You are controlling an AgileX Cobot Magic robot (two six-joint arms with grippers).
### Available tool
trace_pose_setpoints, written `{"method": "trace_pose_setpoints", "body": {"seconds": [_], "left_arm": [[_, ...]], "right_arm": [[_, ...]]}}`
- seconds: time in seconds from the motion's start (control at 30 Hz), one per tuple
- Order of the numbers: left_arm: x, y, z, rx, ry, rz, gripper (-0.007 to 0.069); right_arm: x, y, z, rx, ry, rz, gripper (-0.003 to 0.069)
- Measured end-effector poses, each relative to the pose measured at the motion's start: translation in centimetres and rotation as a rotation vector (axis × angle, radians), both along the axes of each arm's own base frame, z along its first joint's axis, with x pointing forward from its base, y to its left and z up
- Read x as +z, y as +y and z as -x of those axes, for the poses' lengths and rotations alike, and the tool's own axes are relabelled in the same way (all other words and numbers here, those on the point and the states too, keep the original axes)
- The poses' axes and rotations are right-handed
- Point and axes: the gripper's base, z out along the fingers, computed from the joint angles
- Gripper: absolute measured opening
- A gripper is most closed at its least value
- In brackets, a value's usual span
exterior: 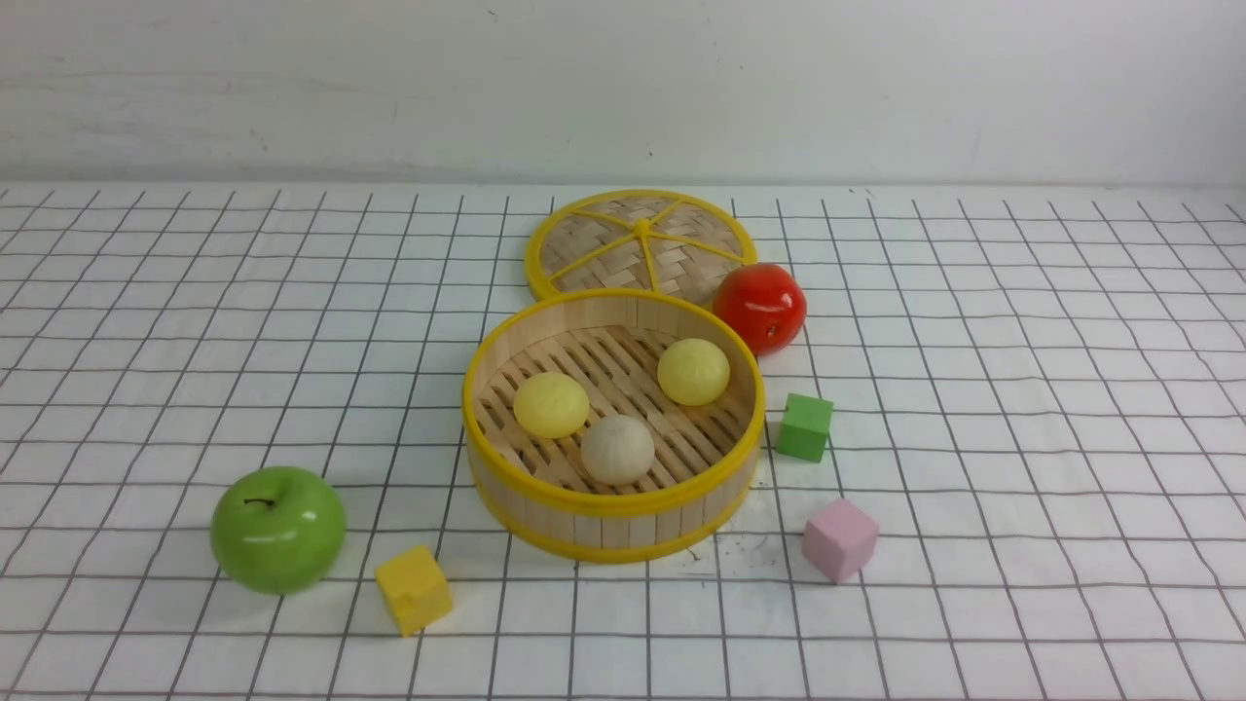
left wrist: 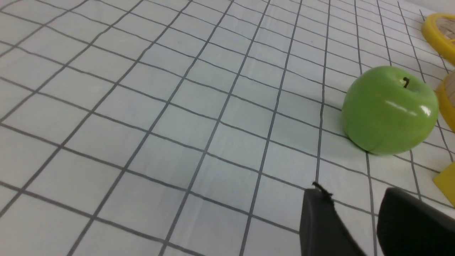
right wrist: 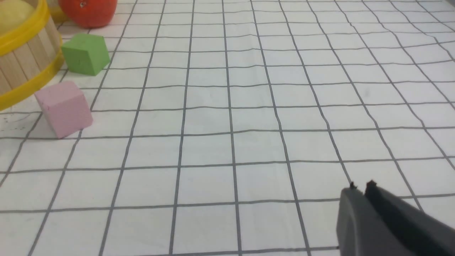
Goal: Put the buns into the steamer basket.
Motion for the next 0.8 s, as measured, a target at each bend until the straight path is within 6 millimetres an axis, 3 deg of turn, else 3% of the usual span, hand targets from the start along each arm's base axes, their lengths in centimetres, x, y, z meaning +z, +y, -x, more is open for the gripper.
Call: {"method": "trace_pose_setpoints", "body": {"seconds": [0.8], "left_arm": [[0.00, -0.14, -0.02, -0.027, 0.000, 0.000, 0.0238]], "right_arm": [[0.00, 0.00, 0.00, 0.001, 0.000, 0.001, 0.0066]]}}
